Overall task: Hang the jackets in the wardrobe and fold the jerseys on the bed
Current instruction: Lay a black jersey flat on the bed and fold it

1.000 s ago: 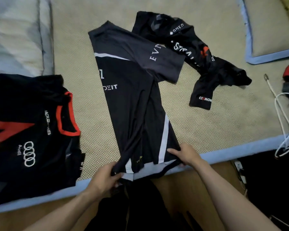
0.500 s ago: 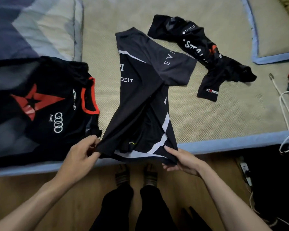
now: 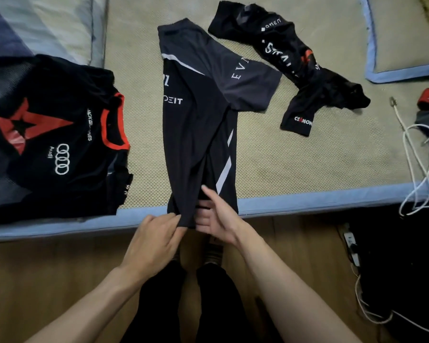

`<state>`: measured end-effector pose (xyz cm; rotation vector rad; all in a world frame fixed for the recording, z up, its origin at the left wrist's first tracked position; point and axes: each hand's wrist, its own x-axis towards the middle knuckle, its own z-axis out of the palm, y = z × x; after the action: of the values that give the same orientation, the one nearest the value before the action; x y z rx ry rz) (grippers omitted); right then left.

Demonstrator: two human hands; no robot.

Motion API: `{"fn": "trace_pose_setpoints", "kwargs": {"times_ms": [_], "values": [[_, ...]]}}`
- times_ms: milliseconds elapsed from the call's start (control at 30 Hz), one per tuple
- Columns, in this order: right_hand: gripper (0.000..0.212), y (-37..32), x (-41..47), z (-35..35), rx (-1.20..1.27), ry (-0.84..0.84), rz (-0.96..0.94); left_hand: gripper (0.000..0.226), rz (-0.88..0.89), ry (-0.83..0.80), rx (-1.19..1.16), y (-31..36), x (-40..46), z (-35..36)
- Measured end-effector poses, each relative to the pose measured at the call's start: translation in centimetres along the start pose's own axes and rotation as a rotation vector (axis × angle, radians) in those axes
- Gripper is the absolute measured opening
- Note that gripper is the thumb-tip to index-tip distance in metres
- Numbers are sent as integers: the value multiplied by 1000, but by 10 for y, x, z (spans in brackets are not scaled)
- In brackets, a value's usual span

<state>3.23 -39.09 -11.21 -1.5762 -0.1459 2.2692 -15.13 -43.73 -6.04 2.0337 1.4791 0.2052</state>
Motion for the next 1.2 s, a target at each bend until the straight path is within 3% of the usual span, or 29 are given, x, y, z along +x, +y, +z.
{"fn": "trace_pose_setpoints", "kwargs": {"times_ms": [100, 200, 333, 467, 600, 700, 733, 833, 933, 1000, 1100, 1200], "values": [[55, -16, 4, 13, 233, -30, -70, 34, 56, -18, 88, 3, 3, 8], [47, -26, 10, 12, -39, 85, -117, 36, 86, -66, 164, 0, 6, 18], [54, -30, 5, -2, -504, 174, -159, 37, 122, -89, 230, -4, 9, 26], [37, -21, 10, -20, -539, 116, -271, 34, 154, -217, 148, -9, 14, 30], [46, -13, 23, -40, -679, 309, -400, 32, 63, -241, -9, -19, 23, 29], [54, -6, 29, -58, -631, 413, -439, 18, 8, -158, 45, -37, 34, 33], [48, -4, 30, -62, -610, 443, -443, 17, -35, -143, 97, -43, 39, 37], [29, 1, 35, -75, -574, 517, -412, 61, -192, -247, 306, -60, 49, 54], [33, 12, 39, -90, -621, 532, -313, 95, -219, -342, 452, -73, 51, 72], [39, 18, 38, -97, -666, 488, -271, 84, -188, -317, 493, -77, 53, 78], [50, 21, 34, -109, -757, 495, -258, 41, -92, -223, 482, -80, 57, 73], [28, 14, 27, -114, -750, 335, -185, 32, 15, -227, 482, -84, 51, 66]]}}
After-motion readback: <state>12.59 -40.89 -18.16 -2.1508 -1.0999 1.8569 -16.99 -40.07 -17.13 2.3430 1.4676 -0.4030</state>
